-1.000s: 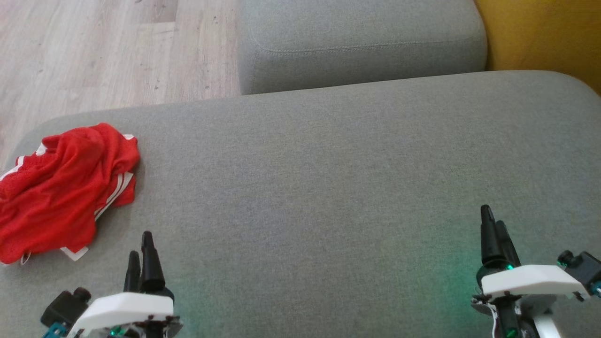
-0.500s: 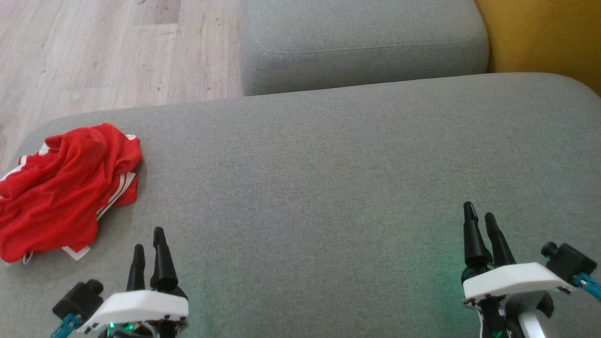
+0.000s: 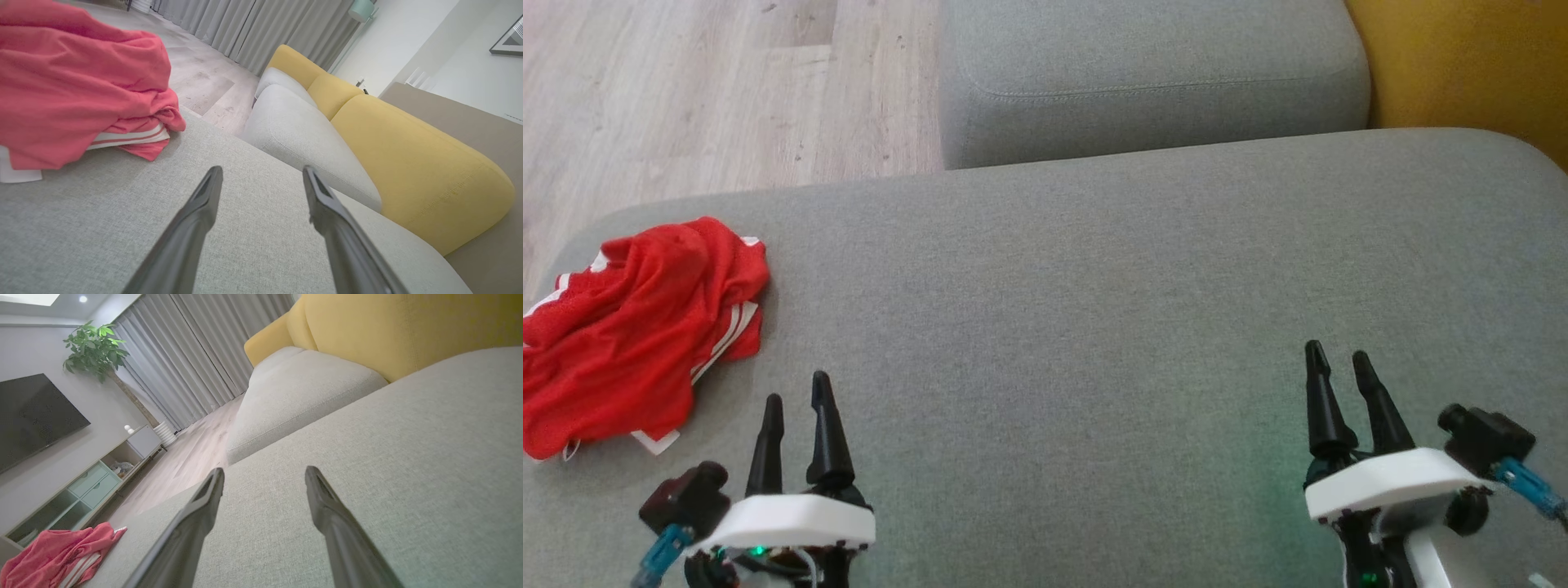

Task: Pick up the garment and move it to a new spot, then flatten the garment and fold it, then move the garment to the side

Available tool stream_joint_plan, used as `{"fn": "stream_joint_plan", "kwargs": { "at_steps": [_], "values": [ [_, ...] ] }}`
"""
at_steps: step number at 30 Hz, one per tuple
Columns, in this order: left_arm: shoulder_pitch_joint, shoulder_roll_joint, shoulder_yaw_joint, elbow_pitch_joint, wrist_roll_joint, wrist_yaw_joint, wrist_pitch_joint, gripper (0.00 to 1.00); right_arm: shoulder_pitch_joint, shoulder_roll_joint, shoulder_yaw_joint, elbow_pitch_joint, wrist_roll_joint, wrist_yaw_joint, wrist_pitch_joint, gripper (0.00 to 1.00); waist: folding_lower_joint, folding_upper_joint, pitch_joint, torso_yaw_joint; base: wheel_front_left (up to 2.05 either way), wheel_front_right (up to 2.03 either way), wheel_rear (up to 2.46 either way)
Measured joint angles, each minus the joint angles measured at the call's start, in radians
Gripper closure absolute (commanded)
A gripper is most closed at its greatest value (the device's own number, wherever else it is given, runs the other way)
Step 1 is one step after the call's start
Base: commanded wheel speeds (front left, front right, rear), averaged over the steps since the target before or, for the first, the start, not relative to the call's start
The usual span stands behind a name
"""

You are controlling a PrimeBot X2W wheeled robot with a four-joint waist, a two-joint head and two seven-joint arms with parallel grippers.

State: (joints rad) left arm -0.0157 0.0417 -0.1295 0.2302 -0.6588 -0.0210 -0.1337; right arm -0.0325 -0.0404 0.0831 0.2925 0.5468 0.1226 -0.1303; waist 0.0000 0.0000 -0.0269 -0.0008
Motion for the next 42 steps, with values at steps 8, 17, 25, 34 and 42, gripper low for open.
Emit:
{"fn": "stream_joint_plan", "kwargs": {
  "at_steps": [8,17,25,34,42],
  "values": [
    [0.000,0.000,-0.021,0.002,0.082,0.012,-0.019,0.00,-0.003,0.000,0.020,-0.004,-0.105,0.000,-0.021,0.00,0.0000,0.0000,-0.006,0.001,0.00,0.00,0.00],
    [0.000,0.001,-0.042,0.004,0.176,0.015,-0.045,0.00,-0.003,-0.001,0.036,-0.004,-0.211,0.000,-0.042,0.00,0.0000,0.0000,-0.007,0.006,0.00,0.00,0.00],
    [0.000,0.001,-0.063,0.004,0.257,0.023,-0.066,0.00,-0.003,-0.001,0.042,-0.004,-0.318,0.000,-0.069,0.00,0.0000,0.0000,-0.014,0.011,0.00,0.00,0.00],
    [0.000,0.001,-0.080,0.004,0.352,0.040,-0.090,0.00,-0.005,-0.001,0.046,0.003,-0.433,0.000,-0.092,0.00,0.0000,0.0000,-0.020,0.010,0.00,0.00,0.00],
    [0.000,0.002,-0.098,0.007,0.436,0.048,-0.117,0.00,-0.021,-0.002,0.047,0.011,-0.526,0.000,-0.119,0.00,0.0000,0.0000,-0.028,0.010,0.00,0.00,0.00]
  ]
}}
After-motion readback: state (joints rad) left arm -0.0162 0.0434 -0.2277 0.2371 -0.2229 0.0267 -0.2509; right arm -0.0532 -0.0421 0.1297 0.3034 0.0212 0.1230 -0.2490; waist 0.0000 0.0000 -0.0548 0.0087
